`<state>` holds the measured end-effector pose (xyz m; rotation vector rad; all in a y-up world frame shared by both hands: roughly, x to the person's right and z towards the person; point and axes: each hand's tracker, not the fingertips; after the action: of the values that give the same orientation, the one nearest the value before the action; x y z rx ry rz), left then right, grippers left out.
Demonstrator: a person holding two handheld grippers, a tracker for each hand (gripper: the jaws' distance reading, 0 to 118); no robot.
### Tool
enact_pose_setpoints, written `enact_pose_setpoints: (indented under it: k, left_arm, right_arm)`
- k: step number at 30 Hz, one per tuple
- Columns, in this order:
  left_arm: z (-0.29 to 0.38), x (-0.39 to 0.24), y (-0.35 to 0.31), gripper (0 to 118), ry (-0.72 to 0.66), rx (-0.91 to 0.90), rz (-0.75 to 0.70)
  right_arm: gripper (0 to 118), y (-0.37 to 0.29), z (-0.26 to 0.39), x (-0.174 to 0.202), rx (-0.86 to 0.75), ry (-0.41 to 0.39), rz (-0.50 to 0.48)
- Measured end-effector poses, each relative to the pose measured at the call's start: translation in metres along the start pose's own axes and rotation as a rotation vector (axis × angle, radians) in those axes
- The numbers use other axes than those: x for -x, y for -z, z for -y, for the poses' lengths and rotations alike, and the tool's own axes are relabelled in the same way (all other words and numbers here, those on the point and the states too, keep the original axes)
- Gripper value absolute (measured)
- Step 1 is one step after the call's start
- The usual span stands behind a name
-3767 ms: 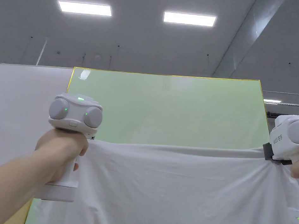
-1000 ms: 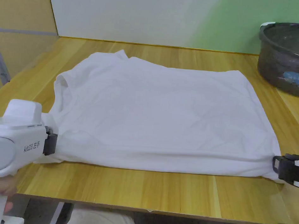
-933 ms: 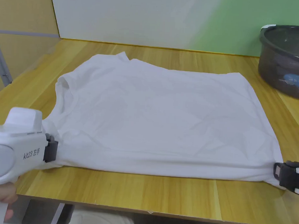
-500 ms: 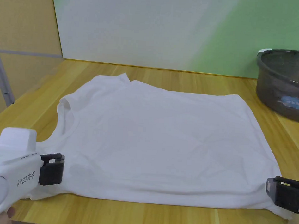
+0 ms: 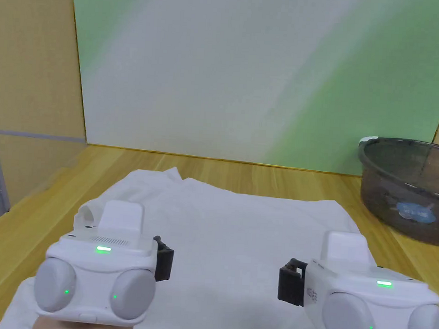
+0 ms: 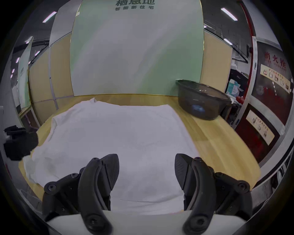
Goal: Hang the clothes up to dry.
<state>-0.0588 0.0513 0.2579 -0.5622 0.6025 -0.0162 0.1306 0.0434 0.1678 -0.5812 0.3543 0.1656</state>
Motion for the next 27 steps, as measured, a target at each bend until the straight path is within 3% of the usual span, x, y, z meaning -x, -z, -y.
enact_pose_setpoints:
  k: [1, 2, 3, 4, 5, 6, 8, 11, 13, 15, 16, 17, 20, 21, 23, 26, 27]
  left_arm:
    - [0.001, -0.007, 0.001, 68, -0.004, 0.0, 0.003]
    - [0.002, -0.014, 0.001, 48, -0.004, 0.009, 0.033]
    - [0.005, -0.019, 0.002, 8, -0.001, 0.009, 0.094]
    - [0.007, -0.02, 0.002, 0, -0.006, -0.004, 0.133]
    - [0.011, -0.022, 0.006, 0, -0.004, -0.015, 0.164]
    - [0.014, -0.026, 0.008, 0, -0.012, -0.018, 0.113]
    - [0.021, -0.026, 0.012, 0, 0.068, 0.01, 0.094]
    - [0.024, -0.019, 0.012, 0, 0.025, 0.021, 0.099]
    - [0.025, -0.014, 0.011, 0, 0.025, 0.019, 0.102]
    - [0.026, -0.01, 0.008, 0, 0.037, 0.012, 0.095]
    - [0.026, -0.007, 0.006, 0, 0.032, 0.011, 0.096]
    - [0.026, -0.005, 0.005, 0, 0.024, 0.011, 0.106]
    - [0.028, 0.003, 0.001, 0, -0.003, 0.021, 0.132]
    - [0.029, 0.005, 0.001, 0, -0.006, 0.02, 0.135]
    - [0.03, 0.009, 0.0, 0, -0.011, 0.022, 0.127]
    - [0.032, 0.013, 0.001, 0, -0.004, 0.019, 0.111]
    - [0.033, 0.015, 0.001, 0, -0.006, 0.019, 0.11]
  right_arm:
    - [75, 0.004, 0.004, 0.008, 0.014, 0.006, -0.005]
    - [68, 0.008, 0.008, 0.017, 0.032, -0.004, -0.017]
    - [47, 0.012, 0.012, 0.021, 0.041, 0.002, -0.031]
    - [15, 0.015, 0.016, 0.024, 0.045, -0.012, -0.054]
    - [0, 0.017, 0.019, 0.028, 0.036, -0.029, -0.103]
    - [0, 0.019, 0.02, 0.03, 0.052, -0.06, -0.107]
    - [0, 0.016, 0.021, 0.026, 0.031, -0.019, -0.083]
    - [0, 0.013, 0.016, 0.022, 0.011, -0.097, -0.138]
    - [0, 0.013, 0.008, 0.018, 0.029, -0.14, -0.246]
    - [0, 0.013, -0.006, 0.016, 0.039, -0.267, -0.341]
    - [1, 0.015, -0.014, 0.019, 0.061, -0.367, -0.379]
    - [12, 0.018, -0.019, 0.021, 0.084, -0.436, -0.418]
    - [83, 0.031, -0.033, 0.031, 0.273, -0.643, -0.614]
    - [94, 0.036, -0.033, 0.034, 0.355, -0.709, -0.624]
    - [94, 0.04, -0.028, 0.048, 0.444, -0.922, -0.616]
    - [94, 0.041, -0.012, 0.06, 0.396, -1.284, -0.735]
    - [94, 0.044, -0.012, 0.065, 0.436, -1.333, -0.766]
